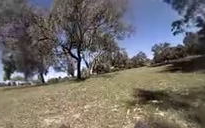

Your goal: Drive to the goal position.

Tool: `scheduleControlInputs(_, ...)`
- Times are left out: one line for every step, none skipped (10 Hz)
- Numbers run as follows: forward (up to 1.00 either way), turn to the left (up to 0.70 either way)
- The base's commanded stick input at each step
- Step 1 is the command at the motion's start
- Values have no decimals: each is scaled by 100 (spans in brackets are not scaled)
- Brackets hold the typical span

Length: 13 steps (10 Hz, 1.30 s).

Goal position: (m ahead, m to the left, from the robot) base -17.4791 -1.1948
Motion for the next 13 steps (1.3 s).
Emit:
scheduleControlInputs(100, -27)
scheduleControlInputs(100, -27)
scheduleControlInputs(100, -27)
scheduleControlInputs(100, -27)
scheduleControlInputs(100, -27)
scheduleControlInputs(100, -27)
scheduleControlInputs(100, -27)
scheduleControlInputs(100, -27)
scheduleControlInputs(100, -27)
scheduleControlInputs(100, -27)
scheduleControlInputs(100, -27)
scheduleControlInputs(100, -27)
scheduleControlInputs(100, -27)
